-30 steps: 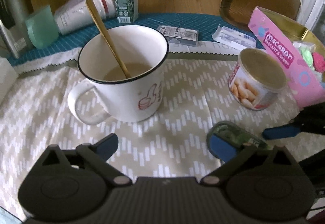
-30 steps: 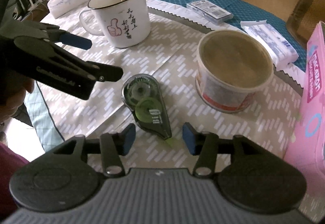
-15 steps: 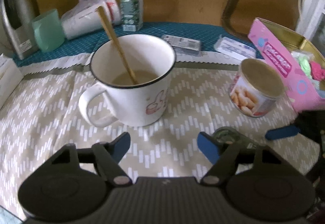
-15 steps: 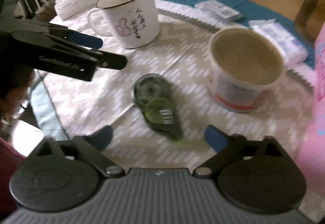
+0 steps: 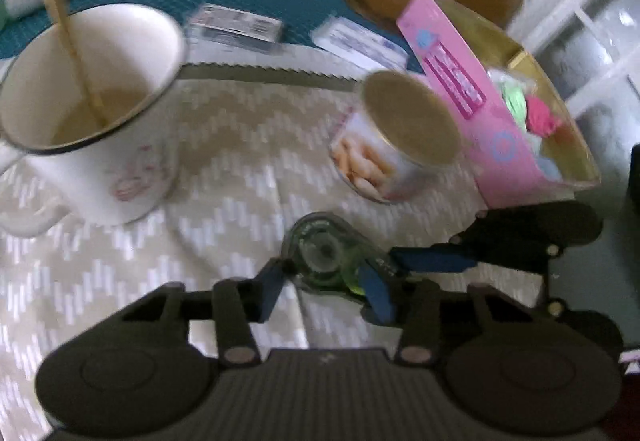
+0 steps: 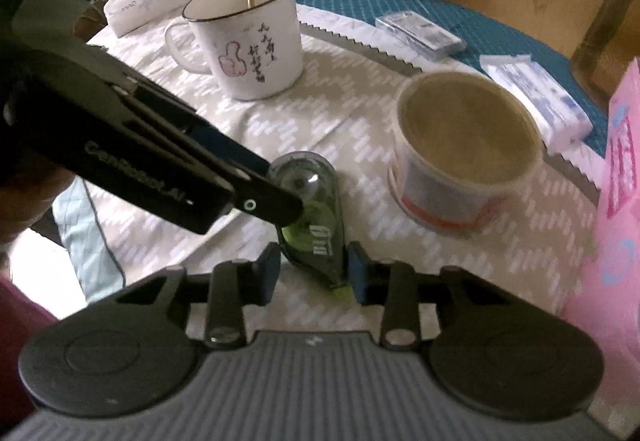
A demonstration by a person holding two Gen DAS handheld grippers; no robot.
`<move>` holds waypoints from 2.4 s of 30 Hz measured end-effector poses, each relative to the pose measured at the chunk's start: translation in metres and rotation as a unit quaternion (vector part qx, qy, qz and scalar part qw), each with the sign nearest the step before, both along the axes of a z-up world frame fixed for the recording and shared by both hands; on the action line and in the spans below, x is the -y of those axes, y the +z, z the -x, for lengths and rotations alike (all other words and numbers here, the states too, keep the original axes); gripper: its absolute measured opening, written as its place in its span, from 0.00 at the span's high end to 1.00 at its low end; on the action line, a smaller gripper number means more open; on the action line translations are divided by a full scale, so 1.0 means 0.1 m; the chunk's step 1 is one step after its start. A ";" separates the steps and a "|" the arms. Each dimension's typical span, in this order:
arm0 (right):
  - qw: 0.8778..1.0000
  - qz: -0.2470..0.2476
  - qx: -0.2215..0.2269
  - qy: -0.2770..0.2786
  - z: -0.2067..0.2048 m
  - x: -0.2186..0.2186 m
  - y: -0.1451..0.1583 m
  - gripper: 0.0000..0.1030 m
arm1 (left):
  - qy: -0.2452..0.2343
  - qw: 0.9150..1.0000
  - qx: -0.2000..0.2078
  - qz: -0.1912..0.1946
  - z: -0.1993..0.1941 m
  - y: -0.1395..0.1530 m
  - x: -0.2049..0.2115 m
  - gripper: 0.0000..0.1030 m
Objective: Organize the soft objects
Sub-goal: 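Carry the green tape roller with both grippers over the pink tin box, then open both grippers to drop the roller into the box and withdraw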
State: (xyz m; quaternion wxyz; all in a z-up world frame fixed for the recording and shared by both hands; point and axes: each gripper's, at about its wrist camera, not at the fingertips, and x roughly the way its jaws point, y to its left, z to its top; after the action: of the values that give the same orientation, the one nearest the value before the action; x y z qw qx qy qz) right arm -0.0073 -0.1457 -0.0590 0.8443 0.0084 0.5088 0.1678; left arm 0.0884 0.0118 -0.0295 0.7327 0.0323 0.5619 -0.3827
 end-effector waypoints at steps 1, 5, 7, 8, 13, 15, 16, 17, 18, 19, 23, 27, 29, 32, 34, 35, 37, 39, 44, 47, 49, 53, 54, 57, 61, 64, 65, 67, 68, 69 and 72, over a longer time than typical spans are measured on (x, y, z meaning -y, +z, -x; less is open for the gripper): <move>1.000 0.001 -0.001 0.000 0.04 0.04 0.00 0.62 | -0.006 1.000 -0.003 -0.008 0.02 0.00 0.05 0.61; 1.000 0.002 -0.010 -0.009 0.23 0.26 0.01 0.62 | -0.030 0.999 -0.012 -0.007 0.18 -0.02 0.24 0.61; 1.000 0.004 -0.014 -0.019 0.37 0.42 0.02 0.62 | -0.044 0.999 -0.015 -0.007 0.27 -0.01 0.39 0.61; 1.000 0.005 -0.016 -0.024 0.44 0.48 0.03 0.62 | -0.054 0.998 -0.014 -0.009 0.32 -0.01 0.48 0.61; 0.999 0.011 -0.020 -0.049 0.81 0.88 0.04 0.62 | -0.104 0.994 -0.006 -0.015 0.61 -0.02 1.01 0.61; 0.998 0.012 -0.019 -0.060 0.97 1.03 0.05 0.62 | -0.121 0.992 -0.005 -0.015 0.73 -0.02 1.23 0.61; 0.997 0.010 -0.017 -0.068 1.06 1.12 0.08 0.63 | -0.129 0.992 -0.004 -0.015 0.80 -0.03 1.33 0.61; 0.997 0.008 -0.011 -0.075 1.13 1.20 0.13 0.63 | -0.135 0.991 -0.003 -0.015 0.85 -0.02 1.42 0.61; 0.997 0.008 -0.001 -0.080 1.19 1.27 0.20 0.63 | -0.142 0.990 0.000 -0.014 0.92 0.00 1.51 0.61; 0.997 0.009 0.011 -0.082 1.24 1.33 0.28 0.63 | -0.146 0.989 0.005 -0.011 0.97 0.04 1.60 0.61; 0.994 0.004 0.070 -0.089 1.44 1.59 0.71 0.69 | -0.146 0.988 0.036 0.021 1.08 0.43 1.84 0.61; 0.988 0.046 0.109 -0.098 1.48 1.82 0.82 0.71 | -0.138 0.986 0.069 0.058 1.06 0.80 2.16 0.61; 0.984 0.063 0.117 -0.121 1.44 1.99 0.80 0.71 | -0.145 0.983 0.088 0.063 1.05 0.89 2.42 0.61; 0.977 0.077 0.122 -0.157 1.41 2.25 0.74 0.71 | -0.158 0.978 0.119 0.066 1.07 0.94 2.84 0.61; 0.973 0.092 0.119 -0.174 1.39 2.39 0.68 0.71 | -0.164 0.976 0.126 0.066 1.07 0.92 3.12 0.61; 0.971 0.100 0.115 -0.186 1.37 2.48 0.64 0.71 | -0.166 0.976 0.126 0.068 1.07 0.89 3.24 0.61; 0.962 0.122 0.107 -0.218 1.35 2.62 0.56 0.71 | -0.169 0.976 0.121 0.065 1.07 0.80 3.48 0.61; 0.953 0.141 0.089 -0.253 1.32 2.77 0.48 0.70 | -0.170 0.977 0.113 0.054 1.08 0.70 3.68 0.61; 0.952 0.111 0.097 -0.270 1.41 2.81 0.53 0.70 | -0.151 0.980 0.126 0.018 1.12 0.55 3.76 0.60; 0.956 0.081 0.119 -0.256 1.41 2.66 0.66 0.70 | -0.141 0.982 0.123 0.026 1.08 0.61 3.52 0.59; 0.961 0.054 0.132 -0.236 1.34 2.53 0.74 0.70 | -0.131 0.982 0.136 0.027 1.04 0.70 3.26 0.59; 0.975 0.014 0.140 -0.170 0.92 2.18 0.84 0.70 | -0.086 0.986 0.142 0.019 0.83 0.82 2.66 0.59; 0.978 0.002 0.139 -0.154 0.79 2.08 0.85 0.70 | -0.071 0.987 0.145 0.012 0.76 0.84 2.52 0.59; 0.985 -0.026 0.125 -0.113 0.33 1.78 0.83 0.70 | -0.011 0.986 0.162 -0.023 0.50 0.87 2.04 0.58; 0.992 -0.031 0.103 -0.067 -0.34 1.38 0.75 0.65 | 0.066 0.981 0.172 -0.058 0.11 0.89 1.45 0.57; 0.995 -0.019 0.089 -0.037 -0.91 1.04 0.66 0.55 | 0.102 0.978 0.171 -0.067 -0.10 0.87 1.09 0.57; 0.996 -0.015 0.084 -0.027 -1.08 0.92 0.64 0.52 | 0.107 0.978 0.168 -0.065 -0.15 0.85 0.99 0.57; 0.997 0.001 0.076 -0.004 -1.40 0.73 0.55 0.46 | 0.113 0.978 0.162 -0.062 -0.23 0.84 0.83 0.55; 0.997 0.015 0.071 0.009 -1.59 0.61 0.48 0.41 | 0.114 0.978 0.161 -0.063 -0.25 0.82 0.76 0.55; 0.997 0.029 0.064 0.018 -1.72 0.53 0.41 0.38 | 0.116 0.978 0.159 -0.064 -0.27 0.80 0.68 0.55; 0.996 0.071 0.034 0.033 -2.10 0.33 0.15 0.34 | 0.121 0.981 0.137 -0.063 -0.29 0.72 0.44 0.54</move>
State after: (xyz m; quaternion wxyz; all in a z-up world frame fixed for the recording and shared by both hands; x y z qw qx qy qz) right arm 0.2031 -0.1784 -0.0439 0.8536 -0.0738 0.4904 0.1595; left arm 0.1172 -0.0320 0.0426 0.8402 0.0622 0.4788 -0.2471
